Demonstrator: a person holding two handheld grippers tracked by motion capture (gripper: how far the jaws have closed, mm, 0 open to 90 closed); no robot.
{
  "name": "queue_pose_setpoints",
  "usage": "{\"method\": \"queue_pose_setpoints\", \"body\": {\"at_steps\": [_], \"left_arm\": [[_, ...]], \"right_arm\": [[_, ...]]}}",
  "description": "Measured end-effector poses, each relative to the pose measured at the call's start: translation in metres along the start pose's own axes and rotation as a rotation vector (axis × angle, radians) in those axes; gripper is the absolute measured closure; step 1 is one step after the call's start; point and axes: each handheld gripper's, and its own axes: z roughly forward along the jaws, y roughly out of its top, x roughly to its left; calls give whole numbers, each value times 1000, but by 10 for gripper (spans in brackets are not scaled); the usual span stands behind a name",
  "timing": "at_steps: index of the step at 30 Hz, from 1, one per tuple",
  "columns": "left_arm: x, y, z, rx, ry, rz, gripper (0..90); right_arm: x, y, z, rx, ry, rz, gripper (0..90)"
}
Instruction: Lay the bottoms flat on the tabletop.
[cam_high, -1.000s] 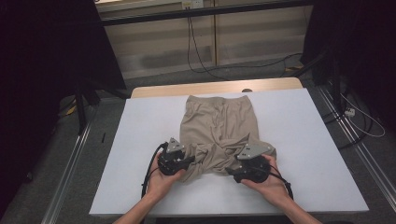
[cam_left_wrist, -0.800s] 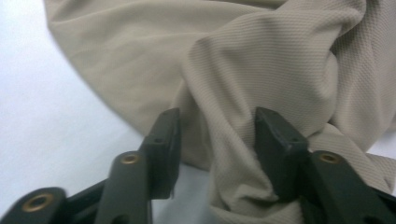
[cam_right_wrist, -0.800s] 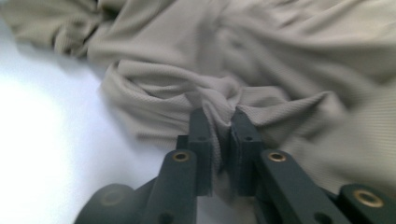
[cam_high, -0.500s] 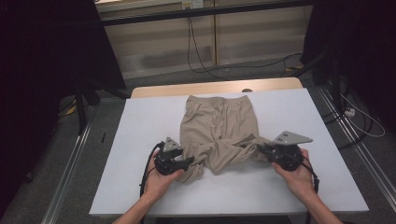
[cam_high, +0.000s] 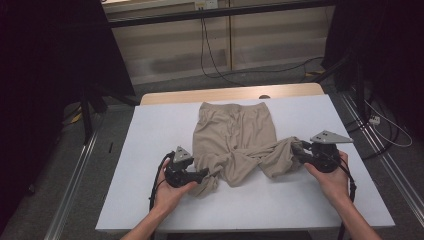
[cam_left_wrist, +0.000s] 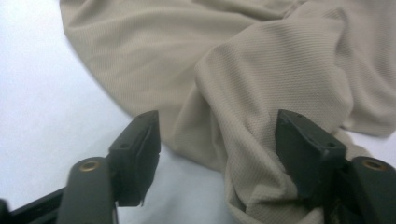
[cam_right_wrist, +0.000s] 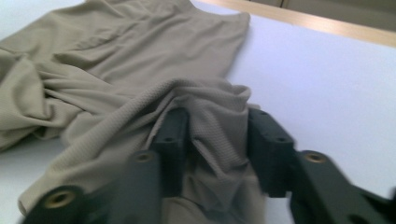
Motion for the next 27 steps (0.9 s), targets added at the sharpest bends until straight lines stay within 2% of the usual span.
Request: {"method": "queue_pose_setpoints", "body": {"at_steps": [2,4,5,10,13,14,16,18,19,21,23,25,27], "left_arm": [[0,0,-4,-12,-3,10,284],[0,0,-10,-30,-14,-14,279],[0,0,-13,-37,-14,-27,276],[-2,-1,-35,-69,-41,-43,287],[-5,-2,-48,-71,-55,-55,315],[-6,-3,-52,-82,-65,-57,323],[-10,-8,-59,-84,-80,-48,383],[-15,-16,-61,-53,-104,-28,456],[-18,-20,-61,-33,-112,-23,462],[-25,-25,-60,-8,-126,1,465],[-30,-25,-56,1,-127,23,434],[-32,-24,-49,31,-121,54,390],[-34,-25,-40,63,-106,76,386]], "right_arm": [[3,3,-2,-7,15,-7,482],[7,7,-3,-13,31,-11,382],[9,9,-5,-24,25,-16,360],[19,20,-11,-67,56,-14,331],[33,24,-10,-63,94,-31,341],[39,25,-8,-61,116,-54,377],[53,27,-3,-46,166,-87,444],[69,28,8,-12,219,-114,495],[76,29,14,2,239,-130,497],[91,30,29,43,274,-165,471],[105,28,43,77,293,-201,398],[113,21,54,118,308,-206,342],[118,11,62,171,306,-235,337]]}}
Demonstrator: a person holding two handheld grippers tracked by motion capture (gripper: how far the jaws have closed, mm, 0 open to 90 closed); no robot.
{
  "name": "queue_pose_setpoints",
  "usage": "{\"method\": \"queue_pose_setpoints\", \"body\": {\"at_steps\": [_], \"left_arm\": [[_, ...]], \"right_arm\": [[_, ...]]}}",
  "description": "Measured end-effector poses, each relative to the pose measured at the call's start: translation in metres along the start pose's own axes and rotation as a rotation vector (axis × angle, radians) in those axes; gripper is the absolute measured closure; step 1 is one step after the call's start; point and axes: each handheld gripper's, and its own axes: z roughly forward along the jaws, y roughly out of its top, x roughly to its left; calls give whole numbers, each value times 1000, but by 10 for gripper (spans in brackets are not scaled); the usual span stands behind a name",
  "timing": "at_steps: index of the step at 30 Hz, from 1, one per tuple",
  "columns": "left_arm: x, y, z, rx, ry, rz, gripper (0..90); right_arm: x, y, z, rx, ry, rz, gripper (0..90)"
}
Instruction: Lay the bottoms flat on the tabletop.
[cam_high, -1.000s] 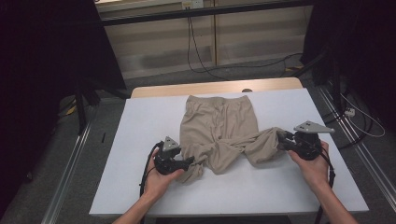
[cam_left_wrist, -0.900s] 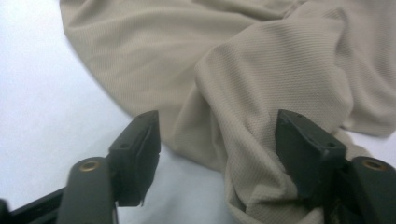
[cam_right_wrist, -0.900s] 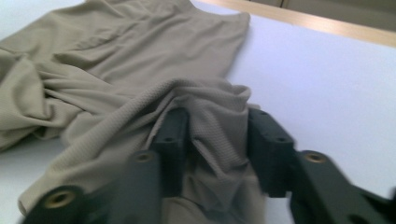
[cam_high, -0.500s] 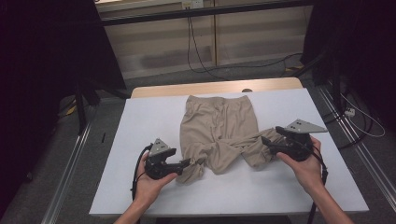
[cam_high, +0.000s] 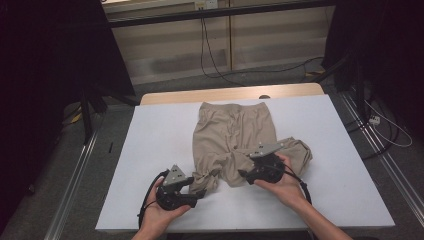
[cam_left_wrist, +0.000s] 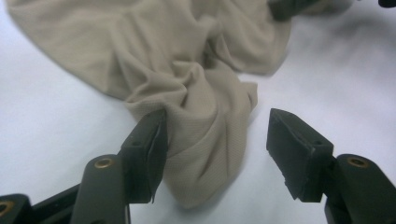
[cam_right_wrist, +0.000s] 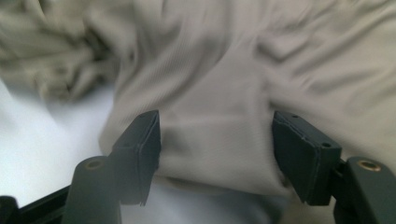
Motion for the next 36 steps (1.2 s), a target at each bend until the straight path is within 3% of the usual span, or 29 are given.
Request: {"method": "queue_pose_setpoints", "body": {"at_steps": [2,3,4,6,10,17,19,20,22,24,25,29,32,33,34,35,36], "left_arm": [[1,0,7,35,13,6,378],[2,0,8,44,16,4,381],[3,1,9,49,22,-2,386],[6,1,9,46,32,-16,410],[12,-1,6,33,43,-46,430],[19,-1,1,3,55,-81,429],[20,-1,0,-4,58,-84,431],[20,-1,0,-13,50,-99,444],[19,-1,-2,-33,20,-92,580],[17,-1,-5,-47,-2,-67,749],[16,0,-6,-59,-11,-58,803],[10,3,-11,-99,-53,-21,862],[4,2,-10,-97,-76,-10,860],[3,2,-10,-87,-79,4,854],[2,1,-9,-85,-90,2,848],[1,1,-8,-75,-94,6,838],[1,0,-7,-72,-97,8,815]], "right_arm": [[6,-8,7,43,-3,0,410],[10,-10,6,26,-10,-18,546],[12,-10,4,30,8,-24,685],[18,-11,-2,30,60,-22,788],[42,-19,-15,34,154,-71,806],[93,-28,-32,27,372,-98,808],[104,-31,-34,29,407,-114,793],[105,-30,-35,26,398,-118,764],[99,-27,-35,4,376,-102,610],[90,-23,-37,-26,299,-82,434],[84,-22,-38,-38,263,-83,402],[63,-17,-35,-63,175,-54,278],[55,-18,-18,-5,177,-25,277],[54,-20,-13,18,195,-11,317],[56,-21,-10,37,218,-5,403],[60,-22,-9,23,221,-17,528],[65,-22,-11,26,257,-24,687]]}}
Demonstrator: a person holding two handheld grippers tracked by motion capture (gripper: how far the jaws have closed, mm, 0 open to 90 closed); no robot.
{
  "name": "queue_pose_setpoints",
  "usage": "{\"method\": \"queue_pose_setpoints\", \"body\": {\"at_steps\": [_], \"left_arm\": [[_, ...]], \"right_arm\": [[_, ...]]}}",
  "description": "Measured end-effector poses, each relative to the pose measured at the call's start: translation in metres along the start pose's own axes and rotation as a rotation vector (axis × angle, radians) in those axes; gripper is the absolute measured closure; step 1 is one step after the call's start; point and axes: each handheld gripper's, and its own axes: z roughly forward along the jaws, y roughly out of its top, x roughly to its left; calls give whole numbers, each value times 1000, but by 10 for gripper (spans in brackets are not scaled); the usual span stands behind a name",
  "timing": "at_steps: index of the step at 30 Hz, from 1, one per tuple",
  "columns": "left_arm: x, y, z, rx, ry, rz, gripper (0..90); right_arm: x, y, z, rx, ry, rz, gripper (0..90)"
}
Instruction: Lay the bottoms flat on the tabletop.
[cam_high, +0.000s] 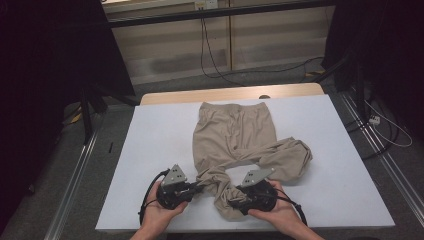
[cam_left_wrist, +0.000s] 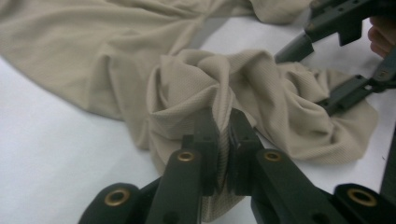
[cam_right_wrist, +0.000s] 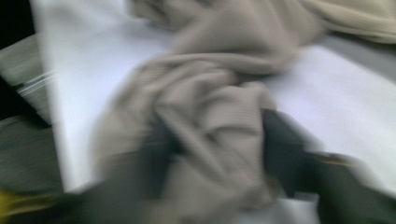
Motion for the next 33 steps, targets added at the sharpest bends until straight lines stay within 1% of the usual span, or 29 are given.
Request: {"method": "queue_pose_setpoints", "body": {"at_steps": [1,2,3,4,5,6,7,8,9,10,11,12,13,14,15,16,17,19,21,22,24,25,26,27,29,30,31,32,33], "left_arm": [[0,0,0,3,4,-2,782],[1,0,1,3,11,-6,750],[1,0,1,3,16,-6,722],[2,0,0,-4,23,-9,691],[3,1,-1,-14,37,-22,642],[4,1,-2,-28,49,-25,585],[5,2,-4,-41,59,-38,554],[7,2,-5,-61,58,-54,542],[9,2,-7,-78,57,-68,540],[10,2,-8,-88,65,-71,536],[11,2,-9,-92,78,-72,527],[13,2,-10,-97,82,-74,529],[13,2,-10,-100,84,-86,533],[13,2,-9,-95,81,-88,545],[13,2,-9,-89,78,-80,561],[12,2,-8,-85,65,-84,585],[11,2,-6,-74,51,-76,631],[7,2,-2,-30,29,-40,715],[2,0,4,3,-6,-20,819],[-1,0,6,16,-32,-14,858],[-6,1,8,25,-64,5,883],[-9,2,8,28,-70,24,885],[-12,2,8,27,-78,33,886],[-14,3,8,24,-86,40,887],[-16,2,7,19,-99,44,887],[-15,2,7,15,-105,43,886],[-15,2,6,15,-102,44,885],[-14,2,5,8,-102,40,885],[-13,2,5,4,-103,37,883]], "right_arm": [[6,-1,0,2,39,-5,751],[10,-1,0,3,52,-10,771],[17,-3,0,6,55,-26,782],[23,-3,-1,9,69,-40,792],[28,-4,-2,13,108,-41,797],[33,-4,-2,18,144,-56,798],[39,-5,-2,23,157,-72,797],[44,-5,-2,25,163,-85,794],[46,-5,-2,24,189,-85,782],[47,-5,-2,21,203,-75,740],[47,-4,-1,18,191,-79,633],[47,-3,-1,12,166,-95,521],[45,-2,-1,7,141,-93,462],[41,0,-2,-2,124,-86,410],[38,2,-3,-21,118,-76,354],[34,4,-5,-40,108,-65,318],[31,6,-6,-56,95,-56,308],[23,10,-8,-90,81,-33,309],[15,12,-7,-102,50,-4,337],[11,13,-6,-101,36,-1,362],[4,13,-1,-102,11,13,394],[1,14,2,-98,4,19,395],[-1,14,5,-94,0,15,401],[-2,14,8,-87,2,12,429],[0,12,13,-65,36,1,528],[2,10,14,-56,46,-2,615],[5,8,15,-53,67,-2,745],[9,7,14,-53,92,1,810],[13,6,12,-47,102,1,844]]}}
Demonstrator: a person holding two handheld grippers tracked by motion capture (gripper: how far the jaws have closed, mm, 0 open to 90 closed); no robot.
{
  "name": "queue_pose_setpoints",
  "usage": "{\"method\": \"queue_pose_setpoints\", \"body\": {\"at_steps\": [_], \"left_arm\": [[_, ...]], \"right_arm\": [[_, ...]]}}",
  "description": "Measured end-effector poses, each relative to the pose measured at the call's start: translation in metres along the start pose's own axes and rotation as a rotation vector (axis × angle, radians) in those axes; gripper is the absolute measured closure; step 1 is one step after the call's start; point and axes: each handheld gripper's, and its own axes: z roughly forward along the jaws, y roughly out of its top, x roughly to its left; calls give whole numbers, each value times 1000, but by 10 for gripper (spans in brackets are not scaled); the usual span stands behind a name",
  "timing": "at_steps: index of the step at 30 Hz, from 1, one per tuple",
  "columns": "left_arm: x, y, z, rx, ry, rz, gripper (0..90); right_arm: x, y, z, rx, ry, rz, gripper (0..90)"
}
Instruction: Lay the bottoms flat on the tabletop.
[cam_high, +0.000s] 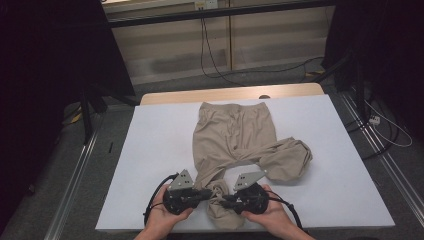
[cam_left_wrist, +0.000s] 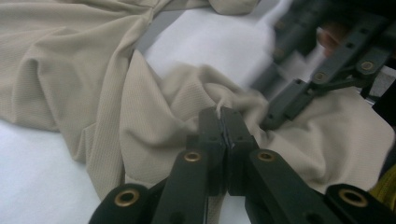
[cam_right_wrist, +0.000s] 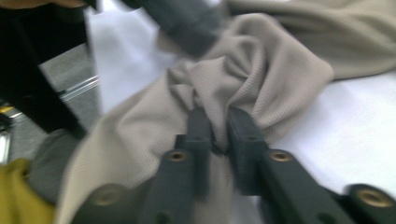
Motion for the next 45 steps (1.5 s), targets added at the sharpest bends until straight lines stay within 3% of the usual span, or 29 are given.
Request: {"method": "queue_pose_setpoints", "body": {"at_steps": [3,8,9,11,12,13,17,19,21,22,24,26,27,28,29,30,35,38,41,42,45], "left_arm": [[1,0,-1,-10,1,-9,878],[-5,0,4,4,-46,0,864],[-7,2,5,0,-37,13,843],[-6,5,1,-33,-8,4,703],[-5,6,-3,-49,-1,-13,621],[-2,6,-6,-68,14,-18,615],[15,1,-21,-104,66,-89,562],[23,-2,-26,-96,107,-109,564],[29,-4,-24,-71,128,-133,586],[31,-6,-23,-57,140,-141,601],[32,-7,-17,-31,135,-153,622],[31,-6,-12,-11,133,-142,623],[29,-6,-10,-7,126,-138,623],[28,-5,-8,-8,122,-131,622],[26,-5,-7,-5,116,-127,619],[25,-4,-7,-5,117,-120,615],[22,-4,-10,-23,120,-126,583],[25,-5,-10,-17,127,-137,573],[25,-6,-6,25,122,-145,569],[25,-7,-3,46,117,-145,579],[24,-8,4,94,94,-147,774]], "right_arm": [[15,-5,-5,15,62,-4,868],[42,-11,-8,40,153,-31,859],[45,-11,-9,41,146,-52,820],[43,-10,-10,28,119,-59,597],[40,-9,-11,26,83,-56,476],[37,-8,-12,27,40,-64,401],[25,-3,-25,-32,8,-42,331],[21,2,-30,-61,2,-30,335],[16,5,-30,-75,-23,-25,423],[13,6,-27,-73,-34,-20,490],[6,7,-18,-48,-62,-25,532],[1,8,-7,-24,-65,-17,609],[0,7,-2,-8,-74,-22,681],[0,6,1,4,-60,-29,812],[1,5,2,14,-39,-39,886],[4,3,2,28,-31,-48,900],[24,-10,-11,90,29,-85,900],[31,-16,-16,111,35,-89,886],[27,-11,-19,81,8,-84,665],[23,-9,-20,72,-4,-83,665],[15,-3,-23,26,-36,-71,659]]}}
